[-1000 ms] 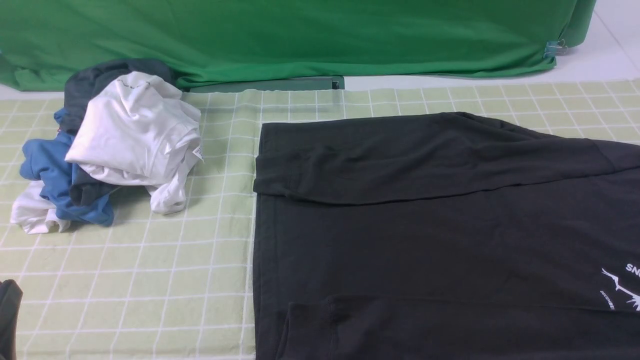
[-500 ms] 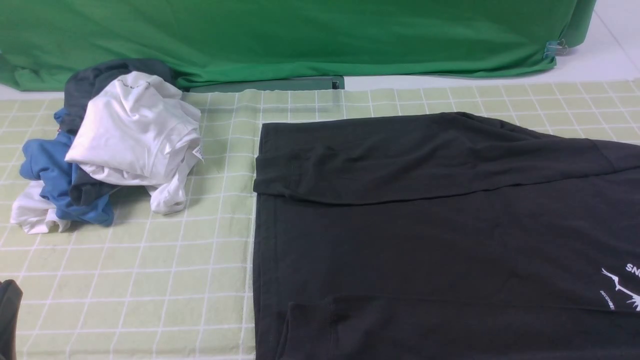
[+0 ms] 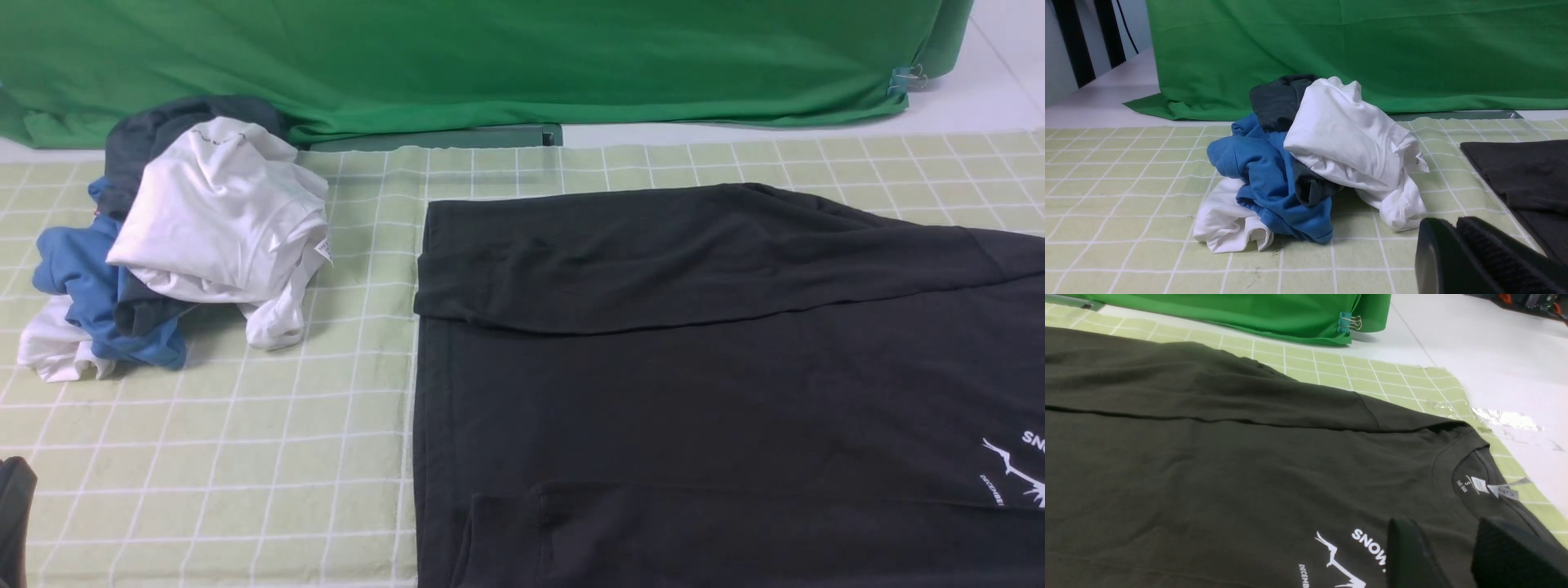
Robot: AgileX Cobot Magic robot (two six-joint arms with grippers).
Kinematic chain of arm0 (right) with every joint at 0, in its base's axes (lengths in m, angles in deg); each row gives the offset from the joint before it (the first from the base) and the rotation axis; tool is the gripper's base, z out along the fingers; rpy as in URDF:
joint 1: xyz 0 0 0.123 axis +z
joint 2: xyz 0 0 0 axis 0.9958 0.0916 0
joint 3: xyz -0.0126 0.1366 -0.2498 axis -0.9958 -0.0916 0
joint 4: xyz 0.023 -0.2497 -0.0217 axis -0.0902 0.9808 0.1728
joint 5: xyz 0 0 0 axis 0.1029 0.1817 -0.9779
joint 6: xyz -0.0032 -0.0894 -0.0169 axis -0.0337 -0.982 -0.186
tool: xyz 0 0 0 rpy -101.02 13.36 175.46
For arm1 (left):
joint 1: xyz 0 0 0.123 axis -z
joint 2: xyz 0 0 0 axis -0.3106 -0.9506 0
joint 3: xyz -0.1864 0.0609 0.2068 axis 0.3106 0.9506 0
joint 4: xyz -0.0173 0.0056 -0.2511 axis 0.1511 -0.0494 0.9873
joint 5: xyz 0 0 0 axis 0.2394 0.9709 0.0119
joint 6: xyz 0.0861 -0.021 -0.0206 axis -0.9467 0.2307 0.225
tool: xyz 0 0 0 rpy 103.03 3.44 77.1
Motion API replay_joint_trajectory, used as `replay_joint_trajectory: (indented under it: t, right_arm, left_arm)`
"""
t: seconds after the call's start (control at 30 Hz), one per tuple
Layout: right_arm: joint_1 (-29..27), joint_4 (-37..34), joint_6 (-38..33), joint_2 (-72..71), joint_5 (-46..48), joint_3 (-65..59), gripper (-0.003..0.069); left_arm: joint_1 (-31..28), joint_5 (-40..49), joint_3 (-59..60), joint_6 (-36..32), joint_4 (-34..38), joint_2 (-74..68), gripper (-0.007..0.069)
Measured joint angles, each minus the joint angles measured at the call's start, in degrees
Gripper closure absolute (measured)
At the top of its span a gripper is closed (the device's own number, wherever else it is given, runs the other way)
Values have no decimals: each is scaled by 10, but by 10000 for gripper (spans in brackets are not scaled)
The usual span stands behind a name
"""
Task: Fold a long-sleeved shirt over a green coffee tablecloth.
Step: 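Grasp the left edge of the dark T-shirt lying flat on the table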
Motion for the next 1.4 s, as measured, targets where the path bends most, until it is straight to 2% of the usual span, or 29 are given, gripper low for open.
replay_joint_trajectory:
  t: [0.43,0.5,0.57,0.63,0.67,0.7,0.73,0.8,0.83,0.87,0.9,0.93,1.1,1.17,1.23,1.33,1.4]
  right_arm:
    - [0,0,0,0,0,0,419]
    - [0,0,0,0,-3,0,419]
    - [0,0,-4,0,-14,0,419]
    - [0,-10,7,0,-33,0,419]
    - [0,-35,34,0,-47,0,419]
    - [0,-76,87,0,-66,0,419]
    - [0,-110,138,0,-82,0,419]
    - [0,-152,232,0,-111,0,419]
    - [0,-166,284,0,-129,0,419]
    - [0,-166,284,0,-131,0,419]
    - [0,-177,330,0,-147,0,419]
    - [0,-181,346,0,-152,0,419]
    - [0,-186,361,0,-166,0,420]
    - [0,-186,372,0,-194,0,437]
    - [0,-186,376,0,-233,0,473]
    - [0,-186,358,2,-258,21,582]
    - [0,-187,319,19,-249,64,631]
  left_arm:
    - [0,0,0,0,1,0,589]
    - [0,-1,0,14,22,0,589]
    - [0,-7,0,62,86,0,589]
    - [0,-12,0,149,208,0,589]
    - [0,-13,0,186,262,0,589]
    - [0,-12,0,237,346,0,589]
    - [0,-11,0,268,388,0,589]
    - [0,-12,0,297,423,0,589]
    - [0,-15,0,303,425,0,589]
    - [0,-15,0,303,424,0,589]
    - [0,-27,0,309,410,0,589]
    - [0,-36,0,311,401,0,589]
    - [0,-60,0,316,382,0,589]
    - [0,-103,0,323,386,0,589]
    - [0,-145,0,331,388,0,589]
    - [0,-204,-19,345,371,0,589]
    - [0,-210,-59,347,310,-1,589]
